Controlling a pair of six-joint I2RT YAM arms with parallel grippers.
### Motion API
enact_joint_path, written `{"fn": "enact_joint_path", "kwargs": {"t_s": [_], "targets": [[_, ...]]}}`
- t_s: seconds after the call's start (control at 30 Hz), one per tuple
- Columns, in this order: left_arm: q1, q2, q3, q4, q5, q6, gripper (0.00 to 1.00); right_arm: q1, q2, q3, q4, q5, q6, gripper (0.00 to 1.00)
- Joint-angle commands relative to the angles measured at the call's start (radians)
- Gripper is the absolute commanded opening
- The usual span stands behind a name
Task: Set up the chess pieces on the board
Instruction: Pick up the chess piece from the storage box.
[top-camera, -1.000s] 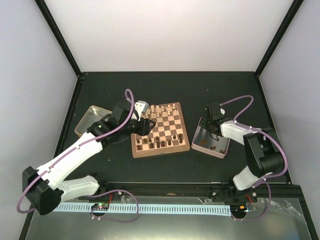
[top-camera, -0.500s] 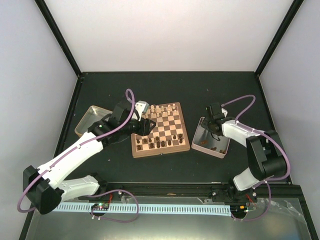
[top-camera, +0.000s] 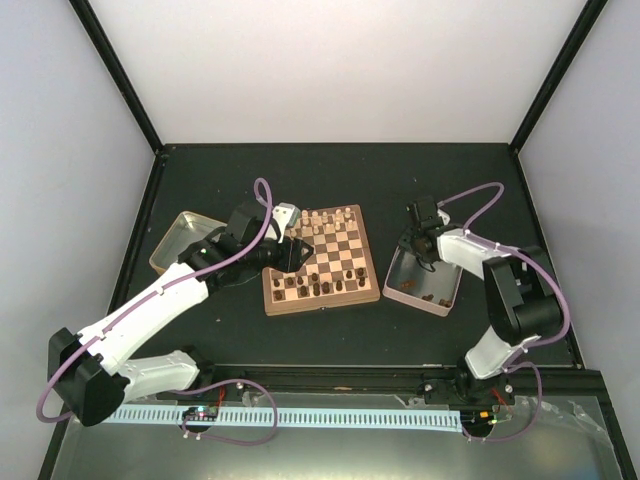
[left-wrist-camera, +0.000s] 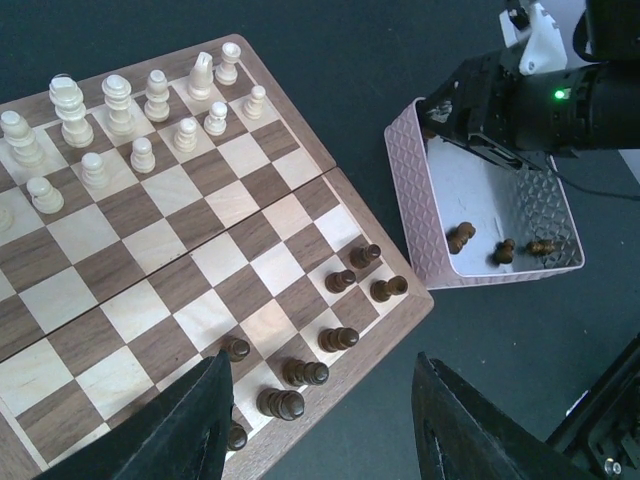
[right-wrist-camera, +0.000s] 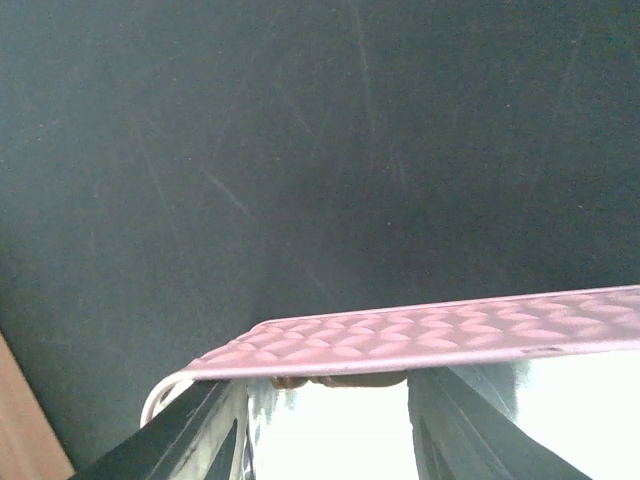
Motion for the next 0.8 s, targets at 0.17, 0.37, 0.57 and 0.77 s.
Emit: {"fn": "enact_joint_path", "kwargs": {"t_s": [0.17,0.37,0.57,0.77], "targets": [[0.005,-0.015,0.006,-0.002,0.018,0.008,0.51,-0.004,0.101,0.058,-0.029,0.038,0.034,0.48],[0.006,-0.014,0.005,-0.002,0.023,0.011,0.51,-0.001,0.075,0.068,-0.157,0.074,0.064,0.44],[0.006,-0.009,0.001,0.010,0.039,0.009,0.51,-0.001,-0.037,-0.010,-0.192,0.065,0.098,0.40],[0.006,-0.011,-0.004,0.019,0.046,0.009,0.51,-0.001,-0.115,-0.044,-0.176,0.079,0.104,0.47]]}}
